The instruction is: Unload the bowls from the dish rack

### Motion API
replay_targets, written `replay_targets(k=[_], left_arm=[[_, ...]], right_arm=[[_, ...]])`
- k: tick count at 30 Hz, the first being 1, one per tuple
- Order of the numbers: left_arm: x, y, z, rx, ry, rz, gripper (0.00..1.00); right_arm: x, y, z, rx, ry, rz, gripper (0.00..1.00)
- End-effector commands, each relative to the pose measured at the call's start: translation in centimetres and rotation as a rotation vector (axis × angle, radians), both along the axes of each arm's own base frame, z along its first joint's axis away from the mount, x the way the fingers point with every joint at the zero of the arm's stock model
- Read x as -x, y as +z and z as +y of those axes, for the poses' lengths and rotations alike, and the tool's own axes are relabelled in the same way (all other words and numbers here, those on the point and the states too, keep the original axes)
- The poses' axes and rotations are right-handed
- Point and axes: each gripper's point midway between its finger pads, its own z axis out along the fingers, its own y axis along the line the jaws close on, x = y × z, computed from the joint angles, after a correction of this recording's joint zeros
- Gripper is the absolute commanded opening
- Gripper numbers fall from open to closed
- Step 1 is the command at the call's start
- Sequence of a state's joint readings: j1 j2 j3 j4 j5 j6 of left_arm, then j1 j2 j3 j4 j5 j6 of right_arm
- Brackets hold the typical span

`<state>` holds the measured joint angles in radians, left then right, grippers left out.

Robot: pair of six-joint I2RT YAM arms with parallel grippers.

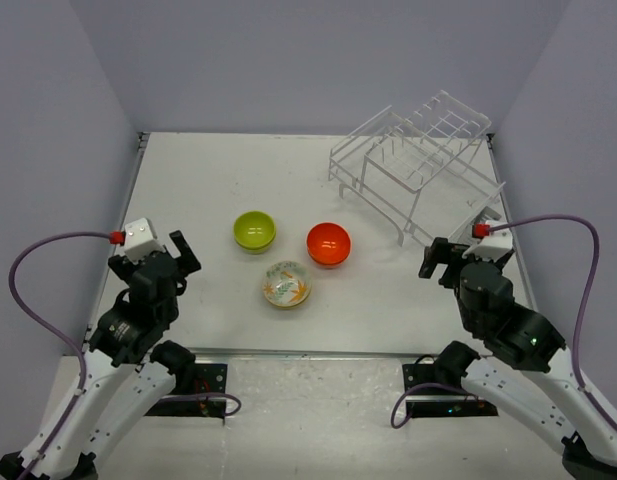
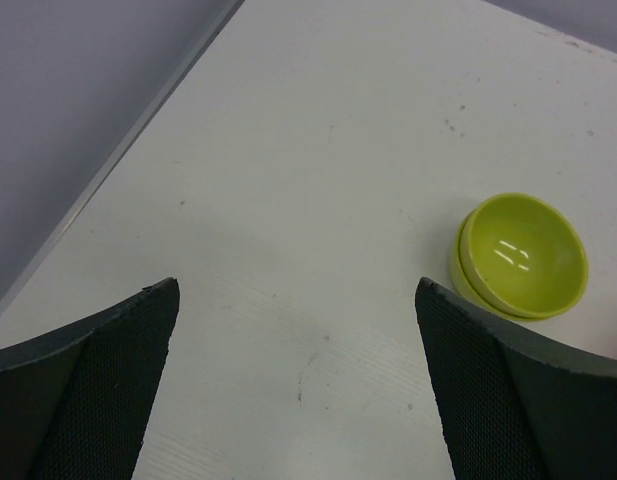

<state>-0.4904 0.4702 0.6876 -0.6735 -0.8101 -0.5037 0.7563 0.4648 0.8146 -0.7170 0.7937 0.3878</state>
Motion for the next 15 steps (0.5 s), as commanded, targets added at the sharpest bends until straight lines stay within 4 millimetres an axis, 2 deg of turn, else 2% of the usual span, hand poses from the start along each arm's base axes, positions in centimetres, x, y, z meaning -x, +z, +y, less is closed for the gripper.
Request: replay_targets(k=[1,10,15], left_arm=[[-0.76,1.62,-0.17,0.029,-0.014,-0.085,1.0],[-0.79,1.63,-0.94,0.041,-0.064,-0.088,1.0],[-0.77,1.59,-0.58,0.038,-0.048,-0.085,1.0]], right_arm=[[-0.37,0.52,-0.11,-0.031,-0.042,-0.011,0.99],[0.0,0.38,0.18,-0.093,-0.029,-0.018,0.99],[0.13,0.78,-0.32,-0.112,-0.054,-0.037,0.99]])
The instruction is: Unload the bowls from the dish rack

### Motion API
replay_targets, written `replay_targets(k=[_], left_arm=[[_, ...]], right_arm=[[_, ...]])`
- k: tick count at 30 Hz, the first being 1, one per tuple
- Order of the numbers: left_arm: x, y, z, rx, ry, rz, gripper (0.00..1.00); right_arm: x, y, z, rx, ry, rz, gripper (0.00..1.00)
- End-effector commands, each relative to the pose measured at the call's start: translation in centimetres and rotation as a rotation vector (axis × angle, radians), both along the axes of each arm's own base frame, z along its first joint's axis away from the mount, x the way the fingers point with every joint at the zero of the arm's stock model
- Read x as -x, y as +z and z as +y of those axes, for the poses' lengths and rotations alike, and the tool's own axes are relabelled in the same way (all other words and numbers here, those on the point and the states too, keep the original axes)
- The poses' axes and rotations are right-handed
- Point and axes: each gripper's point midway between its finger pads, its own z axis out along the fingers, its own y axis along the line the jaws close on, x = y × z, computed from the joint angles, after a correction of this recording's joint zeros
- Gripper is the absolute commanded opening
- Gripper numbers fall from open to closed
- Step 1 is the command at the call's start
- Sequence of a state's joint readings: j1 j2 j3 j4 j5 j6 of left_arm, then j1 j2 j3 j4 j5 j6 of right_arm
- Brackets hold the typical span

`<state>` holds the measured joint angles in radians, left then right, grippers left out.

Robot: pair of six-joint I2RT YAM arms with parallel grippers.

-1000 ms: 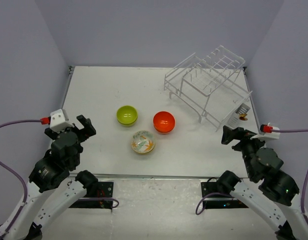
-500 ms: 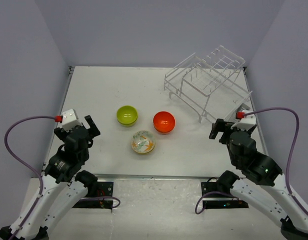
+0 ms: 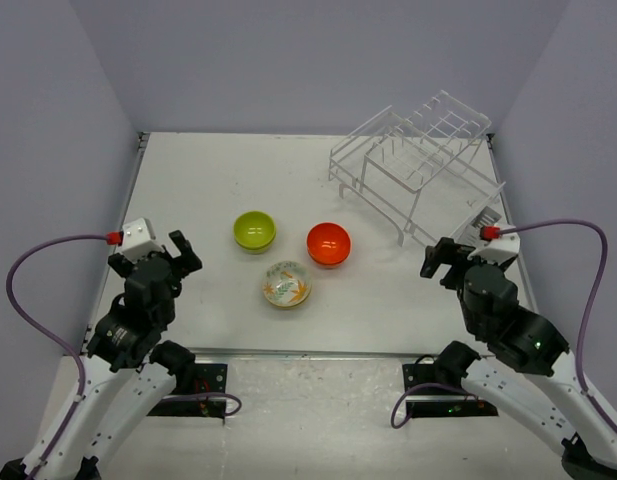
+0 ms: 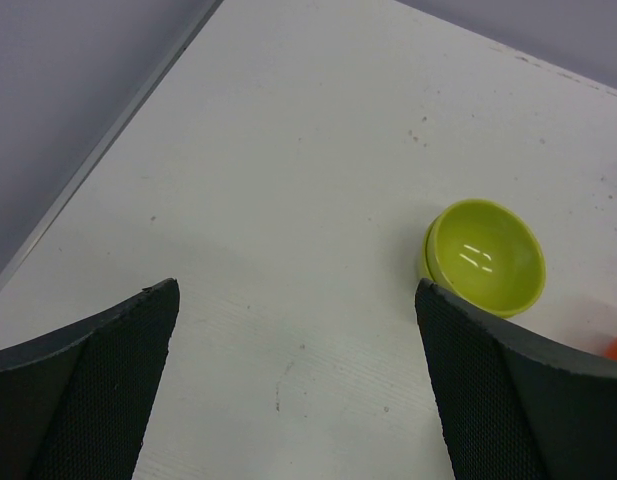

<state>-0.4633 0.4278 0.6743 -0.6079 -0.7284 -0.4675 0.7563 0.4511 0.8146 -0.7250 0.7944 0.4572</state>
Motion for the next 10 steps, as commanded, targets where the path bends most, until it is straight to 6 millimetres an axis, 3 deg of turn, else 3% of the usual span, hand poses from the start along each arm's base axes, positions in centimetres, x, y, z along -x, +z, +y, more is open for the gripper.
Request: replay_targets(k=[1,10], left_arm=[[-0.36,0.64,0.27,0.001,0.013,-0.028,1.0],[-1.06,0.05,0.59,-0.011,0.015,0.001,1.0]], right_arm=[[-0.01,0.72,-0.39,-0.043,-0.034,-0.028,0.99],[0.08,1.06,-0.05,-0.085,-0.02,-0.044,0.99]])
